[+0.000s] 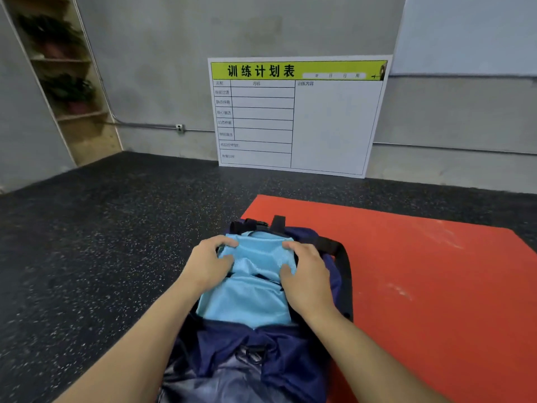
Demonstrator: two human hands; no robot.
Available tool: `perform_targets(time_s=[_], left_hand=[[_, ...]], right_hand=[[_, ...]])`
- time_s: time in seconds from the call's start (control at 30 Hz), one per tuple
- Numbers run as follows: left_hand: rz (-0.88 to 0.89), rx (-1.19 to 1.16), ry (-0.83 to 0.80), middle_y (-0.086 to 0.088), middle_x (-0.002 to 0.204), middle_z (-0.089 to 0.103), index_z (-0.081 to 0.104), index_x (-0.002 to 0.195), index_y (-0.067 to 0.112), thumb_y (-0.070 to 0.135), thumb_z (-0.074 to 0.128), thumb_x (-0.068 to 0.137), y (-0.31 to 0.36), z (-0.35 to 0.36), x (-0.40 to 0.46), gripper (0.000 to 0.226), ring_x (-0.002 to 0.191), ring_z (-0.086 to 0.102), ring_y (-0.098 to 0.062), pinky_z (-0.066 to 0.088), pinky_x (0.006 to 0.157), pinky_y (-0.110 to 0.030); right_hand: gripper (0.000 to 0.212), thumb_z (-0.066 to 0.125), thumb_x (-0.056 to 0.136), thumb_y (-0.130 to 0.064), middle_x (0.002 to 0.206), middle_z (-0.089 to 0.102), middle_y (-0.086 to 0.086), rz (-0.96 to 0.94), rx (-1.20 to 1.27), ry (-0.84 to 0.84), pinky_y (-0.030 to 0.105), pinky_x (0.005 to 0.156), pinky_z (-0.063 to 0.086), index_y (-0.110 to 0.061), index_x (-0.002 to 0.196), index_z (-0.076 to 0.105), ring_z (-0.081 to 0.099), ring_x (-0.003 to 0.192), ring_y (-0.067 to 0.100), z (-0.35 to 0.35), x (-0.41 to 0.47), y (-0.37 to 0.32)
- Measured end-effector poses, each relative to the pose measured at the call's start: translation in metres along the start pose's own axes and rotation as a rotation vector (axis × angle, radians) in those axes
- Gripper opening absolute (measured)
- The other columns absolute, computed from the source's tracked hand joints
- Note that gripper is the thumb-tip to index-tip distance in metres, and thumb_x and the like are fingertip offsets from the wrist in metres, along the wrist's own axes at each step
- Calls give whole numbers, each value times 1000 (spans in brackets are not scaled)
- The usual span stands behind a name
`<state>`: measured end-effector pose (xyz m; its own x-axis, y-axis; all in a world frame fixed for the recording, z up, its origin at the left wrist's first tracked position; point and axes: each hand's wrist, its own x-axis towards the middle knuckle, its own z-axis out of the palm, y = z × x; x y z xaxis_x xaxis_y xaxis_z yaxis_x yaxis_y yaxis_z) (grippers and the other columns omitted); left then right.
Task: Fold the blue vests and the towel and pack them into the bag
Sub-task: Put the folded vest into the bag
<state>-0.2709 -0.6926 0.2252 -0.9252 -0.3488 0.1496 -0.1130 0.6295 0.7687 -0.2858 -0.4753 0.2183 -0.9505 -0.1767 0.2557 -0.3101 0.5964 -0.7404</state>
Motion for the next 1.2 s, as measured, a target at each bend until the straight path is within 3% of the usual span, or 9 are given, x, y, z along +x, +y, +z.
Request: perform_targets(time_s=[0.13, 0.2, 0.27, 0.33, 0.47, 0.6, 0.73, 0.87, 1.2], left_hand=[[29, 7, -26, -3, 88, 65, 60, 82, 26, 38, 59, 96, -1, 14, 8, 19, 76, 56, -16, 47, 74, -35], [57, 104, -25, -3, 100, 59, 56, 85, 28, 40, 65, 92, -3, 23, 12, 16, 94, 55, -24, 46, 87, -39], [81, 158, -44, -3, 117, 50, 60, 100, 36, 32, 67, 93, -4, 29, 13, 10, 109, 50, -29, 43, 99, -42], [130, 220, -91, -3, 138, 40, 61, 124, 48, 28, 63, 97, -2, 31, 13, 34, 128, 41, -32, 39, 109, -46], [66, 497, -254, -1, 166, 16, 27, 148, 63, 39, 36, 105, -6, 35, 15, 50, 152, 10, -27, 18, 121, -53], [58, 548, -287, -5, 167, 16, 20, 150, 63, 44, 29, 106, -8, 38, 14, 48, 154, 8, -27, 12, 123, -51], [150, 448, -183, -10, 155, 34, 38, 146, 56, 45, 45, 104, -9, 28, 7, 44, 147, 27, -30, 30, 117, -44], [226, 445, -67, -14, 158, 35, 50, 145, 45, 60, 40, 94, 11, 18, -17, 54, 149, 27, -29, 25, 119, -43], [489, 342, -16, -11, 149, 50, 55, 140, 41, 60, 41, 84, 143, 59, -94, 62, 138, 47, -29, 39, 112, -52]], right_hand=[[27, 52, 100, -34, 118, 65, -7, 33, -91, -36, 39, 88, 46, -35, 127, 51, 60, 108, 23, 5, 8, 2], [30, 50, 101, -38, 125, 62, -4, 11, -178, -47, 40, 92, 46, -33, 130, 49, 56, 118, 24, 8, 13, 2], [41, 50, 100, -39, 145, 48, -2, -12, -286, -56, 44, 103, 43, -35, 140, 44, 43, 133, 26, 8, 17, 1], [61, 53, 97, -37, 163, 23, 0, -31, -388, -121, 47, 111, 39, -40, 153, 29, 26, 146, 30, 9, 21, -2], [69, 45, 98, -38, 171, -3, -4, 78, -426, -338, 51, 120, 24, -40, 161, 16, 0, 156, 27, 12, 25, -2], [64, 39, 101, -46, 171, -7, -4, 123, -404, -405, 51, 122, 14, -42, 161, 18, -8, 157, 21, 17, 28, 6], [63, 45, 102, -46, 172, -2, 1, 70, -265, -383, 38, 125, 14, -38, 161, 23, 1, 158, 21, 11, 26, 14], [62, 55, 101, -45, 171, 10, -1, -69, -96, -389, 31, 124, 15, -41, 158, 30, 10, 157, 14, -15, 5, 18], [61, 69, 96, -29, 163, 33, 5, -162, -67, -165, 10, 115, 12, -29, 152, 45, 25, 152, 9, -184, -63, 58]])
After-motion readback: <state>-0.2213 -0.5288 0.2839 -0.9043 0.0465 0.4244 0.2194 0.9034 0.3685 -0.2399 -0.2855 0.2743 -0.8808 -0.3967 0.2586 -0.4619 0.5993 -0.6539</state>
